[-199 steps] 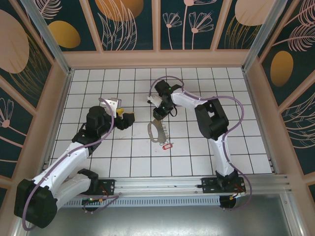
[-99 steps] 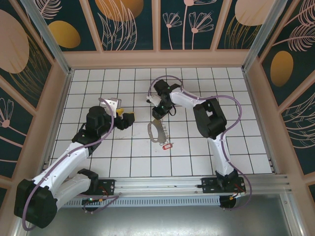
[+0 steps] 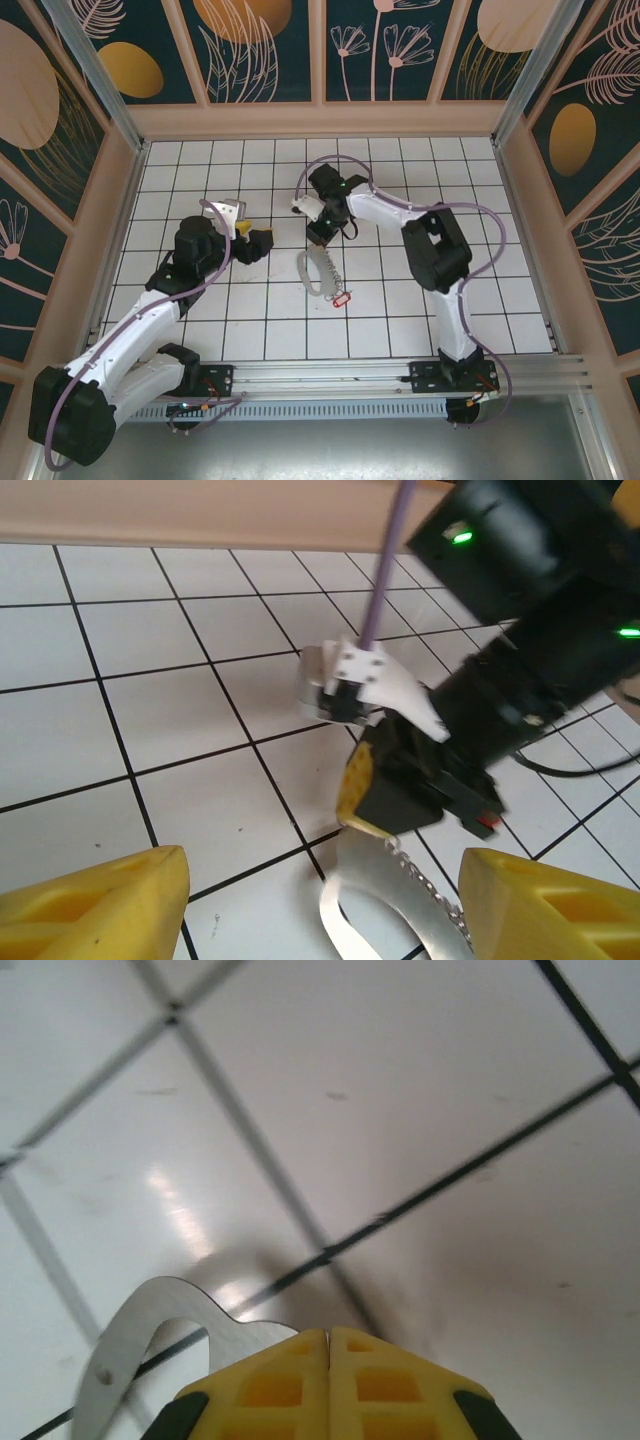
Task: Put the keys on the keyring
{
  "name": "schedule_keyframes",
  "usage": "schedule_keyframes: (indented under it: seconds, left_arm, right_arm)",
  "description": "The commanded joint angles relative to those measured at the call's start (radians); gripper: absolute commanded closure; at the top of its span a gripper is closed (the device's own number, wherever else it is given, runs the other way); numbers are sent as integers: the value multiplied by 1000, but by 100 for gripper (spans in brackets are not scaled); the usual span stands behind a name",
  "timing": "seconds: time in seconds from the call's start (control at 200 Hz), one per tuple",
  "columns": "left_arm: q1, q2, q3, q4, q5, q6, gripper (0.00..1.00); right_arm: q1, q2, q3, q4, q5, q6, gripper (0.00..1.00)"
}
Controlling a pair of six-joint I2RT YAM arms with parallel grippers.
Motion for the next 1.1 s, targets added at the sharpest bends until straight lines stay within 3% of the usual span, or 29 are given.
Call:
schedule_keyframes:
  seconds: [0.0, 0.17, 0.335, 0.425, 0.646, 0.846, 0.936, 1.096]
  left_arm:
    - [-2, -36, 37, -29, 12, 11, 30]
    - [-2, -61, 63, -50, 32, 25, 32]
    - [-2, -85, 87, -46, 67, 32, 37]
    - [-1, -98, 96, -34, 123, 47, 39]
    - [-2, -94, 114, 4, 330, 64, 47]
    - [-2, -166, 22, 323, 603, -71, 48]
    - [-5, -197, 7, 408, 671, -97, 47]
    - [-22, -190, 35, 418, 737, -84, 45]
  right_arm:
    - [39, -187, -89, 126, -76, -40, 100]
    - [46, -421, -297, 369, -187, -6, 100]
    - [48, -694, -565, 816, -288, 121, 100]
    - [46, -772, -636, 950, -318, 169, 100]
    - [46, -863, -754, 1188, -396, 255, 100]
    - [46, -890, -851, 1472, -440, 426, 100]
    - [45, -885, -872, 1582, -472, 498, 100]
    - [45, -868, -897, 1721, -525, 576, 100]
